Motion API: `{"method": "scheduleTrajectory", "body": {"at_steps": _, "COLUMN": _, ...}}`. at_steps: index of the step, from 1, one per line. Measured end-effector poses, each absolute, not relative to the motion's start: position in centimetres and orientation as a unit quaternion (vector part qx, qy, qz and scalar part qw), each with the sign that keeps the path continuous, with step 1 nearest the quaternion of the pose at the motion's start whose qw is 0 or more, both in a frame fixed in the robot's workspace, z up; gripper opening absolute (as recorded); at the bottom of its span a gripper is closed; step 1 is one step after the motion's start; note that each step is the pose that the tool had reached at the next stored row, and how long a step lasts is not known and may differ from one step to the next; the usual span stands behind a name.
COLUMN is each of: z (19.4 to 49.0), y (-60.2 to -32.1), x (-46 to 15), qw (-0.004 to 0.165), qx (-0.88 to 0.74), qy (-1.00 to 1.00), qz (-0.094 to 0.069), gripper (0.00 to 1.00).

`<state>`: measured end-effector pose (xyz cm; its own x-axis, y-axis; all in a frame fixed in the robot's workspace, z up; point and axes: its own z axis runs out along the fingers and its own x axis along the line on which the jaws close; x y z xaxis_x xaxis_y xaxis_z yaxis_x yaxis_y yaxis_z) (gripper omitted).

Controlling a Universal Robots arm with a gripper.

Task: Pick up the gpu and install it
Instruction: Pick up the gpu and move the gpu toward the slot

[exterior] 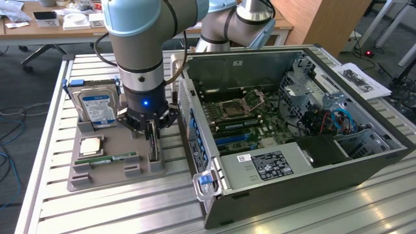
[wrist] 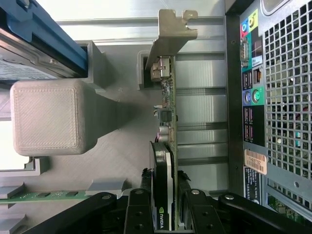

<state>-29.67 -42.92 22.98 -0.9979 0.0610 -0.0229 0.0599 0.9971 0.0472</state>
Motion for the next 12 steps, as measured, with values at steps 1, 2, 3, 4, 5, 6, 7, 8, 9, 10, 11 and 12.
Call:
{"method": "scheduleTrajectory", "body": {"at_steps": 1, "z": 22.97, "y": -42.92, "x": -29.67, "qw": 0.012, "qx": 0.03, "qy": 0.999, "qz": 0.023, "gripper": 0.33}}
{"method": "scheduleTrajectory", "body": {"at_steps": 2, "z": 22.96, "y": -42.92, "x": -29.67, "qw": 0.012, "qx": 0.03, "qy": 0.999, "qz": 0.023, "gripper": 0.33}}
{"method": "scheduleTrajectory", "body": {"at_steps": 3, "z": 22.95, "y": -42.92, "x": -29.67, "qw": 0.012, "qx": 0.029, "qy": 0.999, "qz": 0.023, "gripper": 0.33}}
{"method": "scheduleTrajectory", "body": {"at_steps": 4, "z": 22.94, "y": -42.92, "x": -29.67, "qw": 0.012, "qx": 0.029, "qy": 0.999, "qz": 0.023, "gripper": 0.33}}
{"method": "scheduleTrajectory", "body": {"at_steps": 5, "z": 22.92, "y": -42.92, "x": -29.67, "qw": 0.012, "qx": 0.029, "qy": 0.999, "qz": 0.023, "gripper": 0.33}}
{"method": "scheduleTrajectory", "body": {"at_steps": 6, "z": 22.9, "y": -42.92, "x": -29.67, "qw": 0.012, "qx": 0.028, "qy": 0.999, "qz": 0.023, "gripper": 0.33}}
{"method": "scheduleTrajectory", "body": {"at_steps": 7, "z": 22.88, "y": -42.92, "x": -29.67, "qw": 0.012, "qx": 0.028, "qy": 0.999, "qz": 0.023, "gripper": 0.33}}
{"method": "scheduleTrajectory", "body": {"at_steps": 8, "z": 22.86, "y": -42.92, "x": -29.66, "qw": 0.012, "qx": 0.028, "qy": 0.999, "qz": 0.023, "gripper": 0.33}}
{"method": "scheduleTrajectory", "body": {"at_steps": 9, "z": 22.85, "y": -42.92, "x": -29.67, "qw": 0.012, "qx": 0.028, "qy": 0.999, "qz": 0.023, "gripper": 0.33}}
{"method": "scheduleTrajectory", "body": {"at_steps": 10, "z": 22.83, "y": -42.91, "x": -29.66, "qw": 0.012, "qx": 0.028, "qy": 0.999, "qz": 0.023, "gripper": 0.33}}
{"method": "scheduleTrajectory", "body": {"at_steps": 11, "z": 22.84, "y": -42.91, "x": -29.66, "qw": 0.012, "qx": 0.028, "qy": 0.999, "qz": 0.023, "gripper": 0.33}}
{"method": "scheduleTrajectory", "body": {"at_steps": 12, "z": 22.84, "y": -42.9, "x": -29.67, "qw": 0.012, "qx": 0.028, "qy": 0.999, "qz": 0.023, "gripper": 0.33}}
